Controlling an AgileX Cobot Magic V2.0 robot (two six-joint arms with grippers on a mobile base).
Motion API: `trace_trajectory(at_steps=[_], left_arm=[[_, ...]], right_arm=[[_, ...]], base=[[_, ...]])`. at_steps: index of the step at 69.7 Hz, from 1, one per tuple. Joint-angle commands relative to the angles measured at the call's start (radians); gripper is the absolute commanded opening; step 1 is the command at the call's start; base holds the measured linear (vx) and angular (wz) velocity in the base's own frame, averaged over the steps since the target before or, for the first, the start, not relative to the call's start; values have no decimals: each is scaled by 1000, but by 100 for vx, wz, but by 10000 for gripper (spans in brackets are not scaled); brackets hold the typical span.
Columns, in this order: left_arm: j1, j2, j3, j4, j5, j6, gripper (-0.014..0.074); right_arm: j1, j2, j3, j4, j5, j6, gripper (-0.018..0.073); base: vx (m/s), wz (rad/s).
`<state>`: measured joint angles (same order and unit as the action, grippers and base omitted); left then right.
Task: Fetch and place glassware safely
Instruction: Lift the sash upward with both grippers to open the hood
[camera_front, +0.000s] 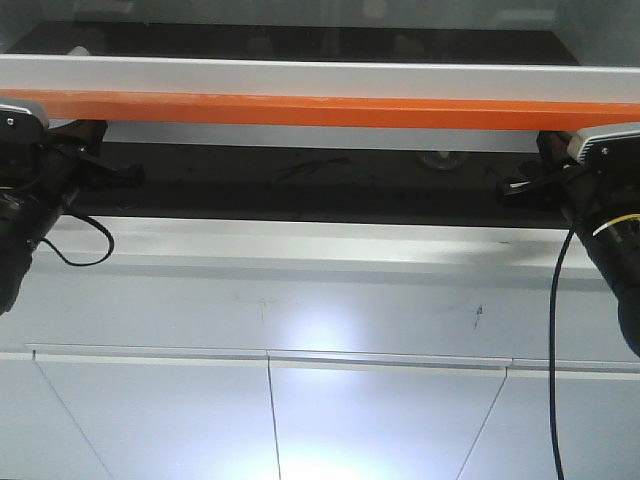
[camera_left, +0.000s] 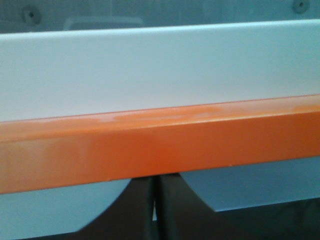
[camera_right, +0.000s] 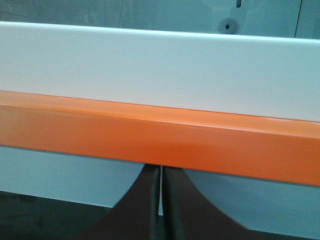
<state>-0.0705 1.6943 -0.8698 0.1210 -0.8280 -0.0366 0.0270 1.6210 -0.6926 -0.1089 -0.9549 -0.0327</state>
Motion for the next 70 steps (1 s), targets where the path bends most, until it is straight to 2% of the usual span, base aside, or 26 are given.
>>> trace_trajectory(at_steps=[1,28,44,70], left_arm=[[-5,-35,-119,-33,-148,-10,-7],[-5,-36,-171,-23,-125,-59,-7],[-6,-44,-223,-6,-96,-82,-7],[-6,-105,-226,-6,-64,-81,-7]], right_arm=[[-3,-80,-66,-9,-169,-7,-3],[-3,-147,-136,-8,-82,-19,-3],[-3,-194,-184,-45,-7,-33,-3],[-3,-262,-198,-53,29,-34,-3]], base=[[-2,8],[-1,5],[0,0],[0,0]])
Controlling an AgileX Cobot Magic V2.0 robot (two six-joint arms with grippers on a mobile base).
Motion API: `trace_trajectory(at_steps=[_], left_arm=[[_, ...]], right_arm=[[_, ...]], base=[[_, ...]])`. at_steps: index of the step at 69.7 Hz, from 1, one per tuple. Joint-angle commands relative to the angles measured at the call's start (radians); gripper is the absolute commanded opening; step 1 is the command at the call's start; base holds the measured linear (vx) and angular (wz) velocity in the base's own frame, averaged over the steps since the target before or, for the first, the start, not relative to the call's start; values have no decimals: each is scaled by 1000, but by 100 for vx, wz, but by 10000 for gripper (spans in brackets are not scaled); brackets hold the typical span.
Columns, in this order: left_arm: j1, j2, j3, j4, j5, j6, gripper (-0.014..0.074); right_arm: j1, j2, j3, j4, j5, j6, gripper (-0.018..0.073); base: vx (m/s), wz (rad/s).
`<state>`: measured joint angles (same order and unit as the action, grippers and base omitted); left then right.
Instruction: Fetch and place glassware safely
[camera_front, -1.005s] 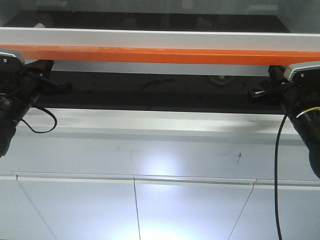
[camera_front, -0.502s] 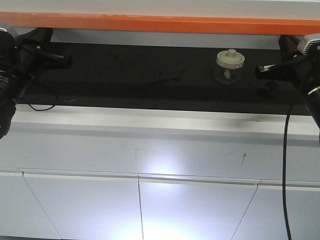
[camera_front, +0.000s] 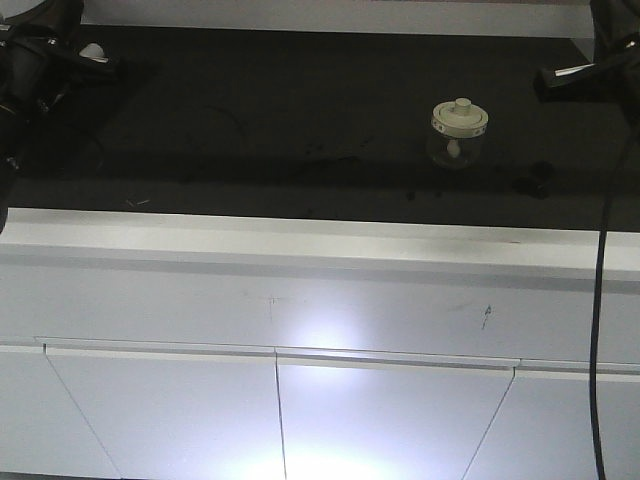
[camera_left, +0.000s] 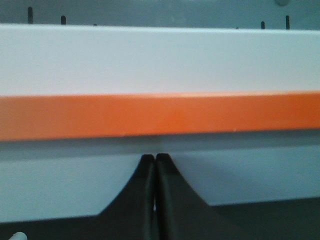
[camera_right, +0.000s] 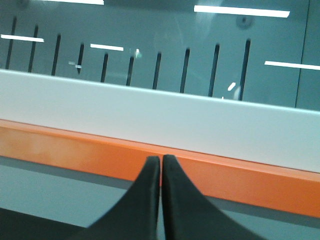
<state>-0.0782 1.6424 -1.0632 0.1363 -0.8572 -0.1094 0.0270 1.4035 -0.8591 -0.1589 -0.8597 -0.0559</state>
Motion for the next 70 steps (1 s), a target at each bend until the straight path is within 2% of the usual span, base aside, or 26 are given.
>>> trace_trajectory(at_steps=[1,33,41,49,55,60,65,70], left_arm=[[2,-55,-32,-22,-35,-9,-7],[2,-97,-32,-22,14,-9,-7],[2,-113,-32,-16,70,-9,-7],[2,-133,-32,31,148,-9,-7],[2,-145,-31,65,208,-31,-7],[2,-153,-26,83,240,-78,-7],[2,-161,-6,83,235,-117,-7],[2,-168,37,83,204,-120,-7]], right_arm=[[-3,-46,-32,-3,-65,-10,-3],[-3,-96,-32,-4,4,-7,-3],[-3,-96,-32,-5,35,8,-3],[-3,-96,-32,-5,97,35,-3],[0,-96,-27,-6,141,56,-2],[0,-96,-10,-6,147,79,-1],[0,-96,19,-6,138,100,-1],[0,-96,64,-6,122,115,-1]], base=[[0,0],[0,0],[0,0],[0,0],[0,0],[0,0],[0,0],[0,0]])
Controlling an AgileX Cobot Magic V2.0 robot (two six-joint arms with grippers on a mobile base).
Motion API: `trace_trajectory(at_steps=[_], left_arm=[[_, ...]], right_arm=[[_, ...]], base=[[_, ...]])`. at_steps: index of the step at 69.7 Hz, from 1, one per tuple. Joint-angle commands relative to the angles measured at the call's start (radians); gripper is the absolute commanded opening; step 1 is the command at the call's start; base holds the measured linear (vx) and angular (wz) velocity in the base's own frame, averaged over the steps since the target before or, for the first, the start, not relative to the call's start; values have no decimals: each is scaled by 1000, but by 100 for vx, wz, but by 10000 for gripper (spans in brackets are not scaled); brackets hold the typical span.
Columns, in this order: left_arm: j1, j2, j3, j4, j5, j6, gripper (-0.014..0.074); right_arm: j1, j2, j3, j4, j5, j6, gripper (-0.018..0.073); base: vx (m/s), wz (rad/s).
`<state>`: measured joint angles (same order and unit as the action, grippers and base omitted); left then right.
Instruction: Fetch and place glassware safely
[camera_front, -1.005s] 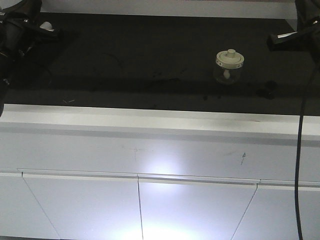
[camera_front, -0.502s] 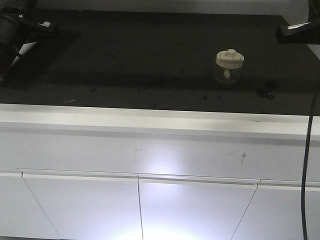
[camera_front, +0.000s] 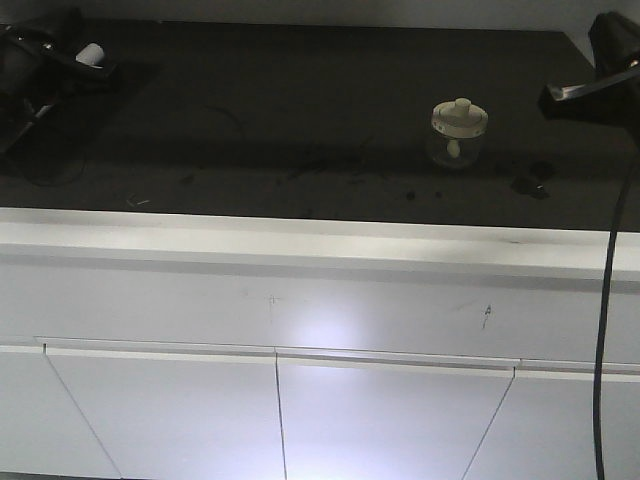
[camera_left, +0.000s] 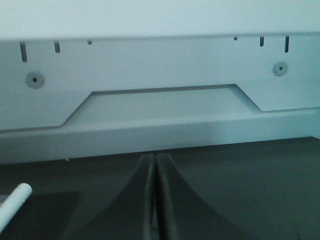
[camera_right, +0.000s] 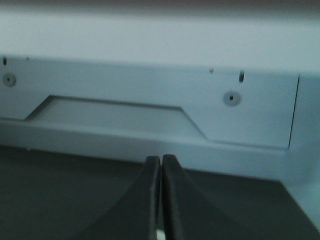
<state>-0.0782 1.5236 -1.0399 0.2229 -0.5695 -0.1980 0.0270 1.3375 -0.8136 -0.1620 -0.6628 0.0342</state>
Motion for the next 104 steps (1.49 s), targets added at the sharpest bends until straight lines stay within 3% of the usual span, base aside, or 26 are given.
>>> trace_trajectory(at_steps=[1,16,32,97,104], left_arm=[[2,-52,30,-4,-91,-32,-7],[2,-63,225,-5,-214,-31,-7],[2,-63,352,-7,-298,-30,-7],[2,-63,352,-4,-333,-29,-7],[2,-63,353,-6,-333,8,-7]], right_arm=[[0,-30,29,-3,-77,27,-1],[0,-30,166,-8,-96,28,-1],[0,-30,187,-31,-97,28,-1],[0,-30,187,-35,-114,28,-1],[0,-30,187,-35,-114,28,-1]], base=[[0,0],[0,0],[0,0],[0,0],[0,-1]])
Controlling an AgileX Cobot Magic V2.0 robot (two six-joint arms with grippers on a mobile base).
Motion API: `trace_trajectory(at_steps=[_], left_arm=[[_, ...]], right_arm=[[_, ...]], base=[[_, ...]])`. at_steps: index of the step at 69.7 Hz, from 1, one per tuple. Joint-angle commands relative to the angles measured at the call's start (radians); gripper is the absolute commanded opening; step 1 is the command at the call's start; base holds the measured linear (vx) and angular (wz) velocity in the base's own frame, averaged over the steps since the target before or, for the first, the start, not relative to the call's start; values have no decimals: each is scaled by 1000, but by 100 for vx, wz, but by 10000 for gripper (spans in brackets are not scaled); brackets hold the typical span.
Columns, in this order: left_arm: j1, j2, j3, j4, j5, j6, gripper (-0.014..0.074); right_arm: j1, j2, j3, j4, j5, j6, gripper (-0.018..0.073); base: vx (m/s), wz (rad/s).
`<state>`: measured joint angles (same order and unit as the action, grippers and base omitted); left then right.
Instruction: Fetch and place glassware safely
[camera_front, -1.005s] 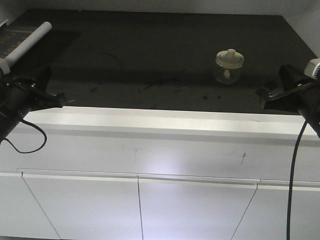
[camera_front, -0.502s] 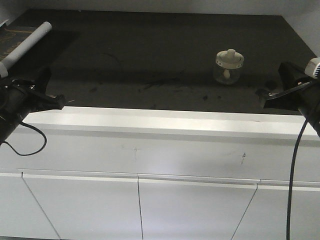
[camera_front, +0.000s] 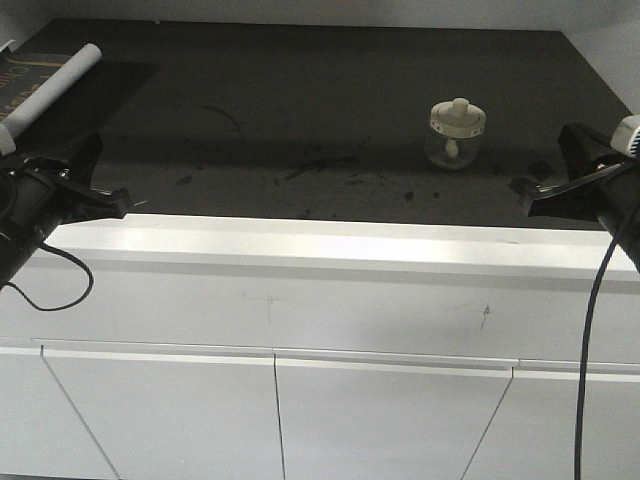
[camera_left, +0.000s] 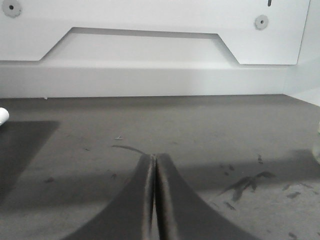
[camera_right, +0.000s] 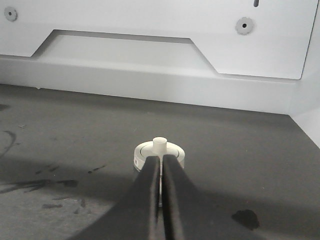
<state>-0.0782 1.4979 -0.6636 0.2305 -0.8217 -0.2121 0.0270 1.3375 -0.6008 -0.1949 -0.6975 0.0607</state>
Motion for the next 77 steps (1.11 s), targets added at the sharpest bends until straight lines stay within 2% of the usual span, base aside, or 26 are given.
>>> trace_trajectory(at_steps=[1,11,25,40,46,55,63,70,77], left_arm=[[2,-38,-24,-14,-80,31,-7],[2,-38,-24,-15,-80,70,-7],[2,-37,-24,-15,-84,70,-7],[2,-37,-24,-15,-87,70,-7],[2,-37,-24,-15,-87,70,-7],[2,-37,-24,-15,-87,70,-7],[2,-37,-24,-15,-87,70,-7],[2,-37,-24,-23,-86,70,-7],[2,-37,-24,-23,-84,70,-7]], right_arm=[[0,-30,-26,-2,-79,1,-1],[0,-23,-26,-2,-80,1,-1],[0,17,-29,-2,-94,1,-1],[0,97,-33,-2,-224,1,-1],[0,143,-62,-2,-232,2,-1],[0,206,-146,-12,-195,5,7],[0,262,-265,-60,-72,9,41],[0,322,-372,-108,23,12,103],[0,388,-471,-128,42,37,197]], base=[[0,0],[0,0],[0,0],[1,0],[0,0],[0,0],[0,0],[0,0],[0,0]])
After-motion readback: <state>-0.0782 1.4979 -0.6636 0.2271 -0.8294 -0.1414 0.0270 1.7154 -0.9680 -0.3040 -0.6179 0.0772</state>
